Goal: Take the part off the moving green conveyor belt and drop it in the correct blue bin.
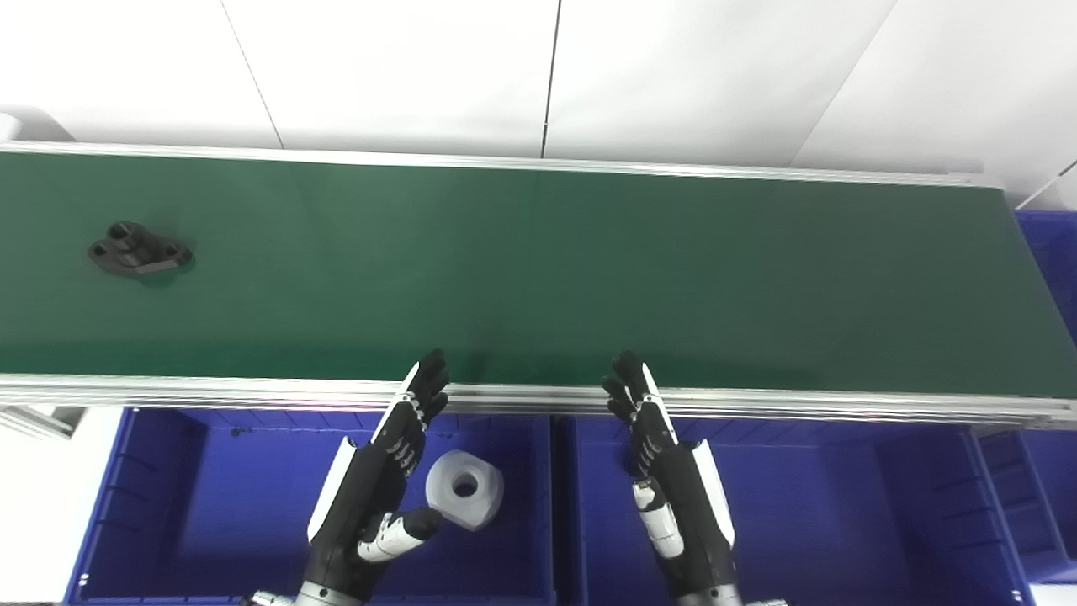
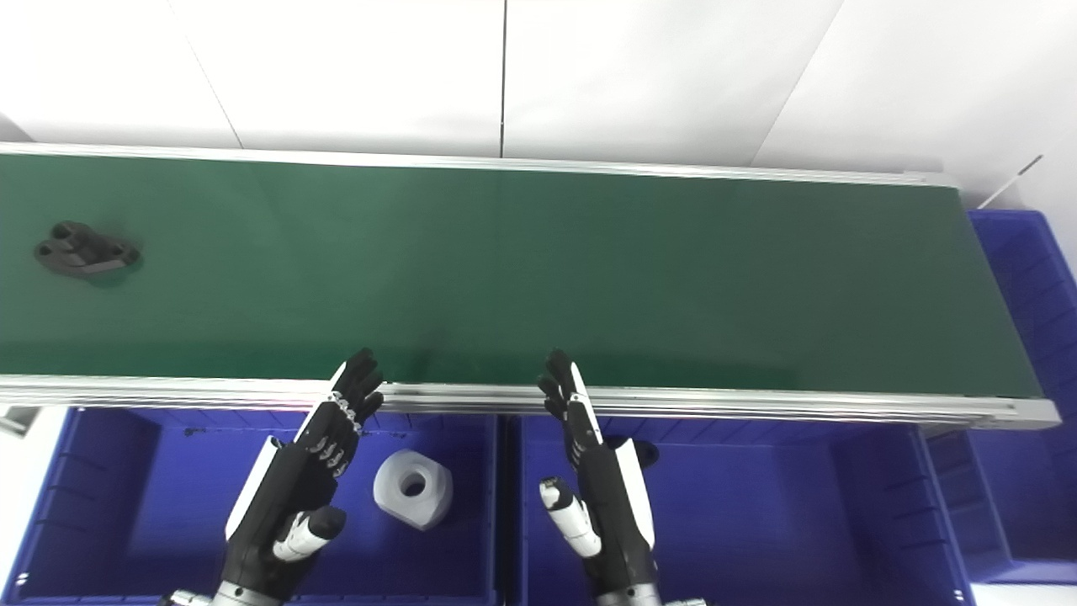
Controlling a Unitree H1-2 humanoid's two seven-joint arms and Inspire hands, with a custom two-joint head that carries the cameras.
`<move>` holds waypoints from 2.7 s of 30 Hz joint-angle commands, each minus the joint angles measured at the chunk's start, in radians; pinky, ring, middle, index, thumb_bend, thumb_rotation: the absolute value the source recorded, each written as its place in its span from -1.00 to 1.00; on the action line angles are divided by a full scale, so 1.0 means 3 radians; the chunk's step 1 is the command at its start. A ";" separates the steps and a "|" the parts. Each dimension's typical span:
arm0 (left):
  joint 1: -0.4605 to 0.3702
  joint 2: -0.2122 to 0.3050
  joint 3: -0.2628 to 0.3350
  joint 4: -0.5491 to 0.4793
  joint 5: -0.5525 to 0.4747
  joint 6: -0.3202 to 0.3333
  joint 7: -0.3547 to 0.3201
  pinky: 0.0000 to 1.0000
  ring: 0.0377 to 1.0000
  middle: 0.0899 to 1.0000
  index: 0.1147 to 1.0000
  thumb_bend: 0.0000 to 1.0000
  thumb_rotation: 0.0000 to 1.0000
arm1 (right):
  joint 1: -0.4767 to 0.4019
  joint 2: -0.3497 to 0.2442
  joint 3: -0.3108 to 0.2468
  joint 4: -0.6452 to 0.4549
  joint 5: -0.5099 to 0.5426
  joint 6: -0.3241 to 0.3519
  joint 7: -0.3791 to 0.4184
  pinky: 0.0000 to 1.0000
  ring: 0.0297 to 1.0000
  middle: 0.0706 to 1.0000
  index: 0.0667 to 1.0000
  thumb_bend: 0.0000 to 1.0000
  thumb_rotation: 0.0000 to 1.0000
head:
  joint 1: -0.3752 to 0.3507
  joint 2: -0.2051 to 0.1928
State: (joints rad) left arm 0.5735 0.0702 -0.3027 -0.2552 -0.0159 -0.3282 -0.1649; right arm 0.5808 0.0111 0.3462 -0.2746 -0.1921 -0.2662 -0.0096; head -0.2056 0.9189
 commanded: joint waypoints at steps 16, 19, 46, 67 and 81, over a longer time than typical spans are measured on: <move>0.0016 -0.0006 -0.0017 -0.0070 -0.0040 -0.0083 -0.0019 0.94 0.97 0.98 1.00 0.79 0.53 | 0.0045 -0.0001 0.0009 -0.0090 0.0026 0.0005 0.0030 0.88 0.89 0.96 0.99 0.68 1.00 | 0.0015 -0.0016; 0.0030 -0.0014 -0.0021 -0.0014 -0.0043 -0.0132 -0.0016 0.94 0.96 0.98 1.00 0.80 0.53 | 0.0053 -0.0013 0.0007 -0.0044 0.0039 -0.0043 0.0026 0.89 0.89 0.96 0.99 0.68 1.00 | 0.0058 -0.0116; -0.0122 -0.0160 -0.0114 0.0592 -0.0062 -0.0440 -0.0059 0.73 0.87 0.91 0.93 0.89 0.26 | -0.0029 -0.0210 -0.0153 0.0481 0.0268 -0.0580 0.0057 0.93 0.93 0.97 1.00 0.87 1.00 | 0.0613 -0.0935; -0.0278 -0.0177 -0.0081 0.0890 0.0033 -0.0469 -0.0069 0.61 0.82 0.86 0.87 0.97 0.28 | -0.0120 -0.0262 -0.0173 0.0617 0.0358 -0.0672 0.0031 0.92 0.90 0.95 1.00 0.84 1.00 | 0.0648 -0.1335; -0.0375 -0.0211 -0.0178 0.1021 0.0169 -0.0471 -0.0012 0.58 0.79 0.85 0.84 0.91 0.33 | -0.0193 -0.0503 -0.0202 0.0351 0.0273 -0.0677 0.0010 0.91 0.90 0.92 1.00 0.90 0.88 | 0.0859 -0.1375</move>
State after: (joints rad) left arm 0.4653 0.0177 -0.3497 0.0624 0.0298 -0.4292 -0.1759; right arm 0.5298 -0.1373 0.2869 -0.1269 -0.1066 -0.4078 -0.0063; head 0.0506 0.5062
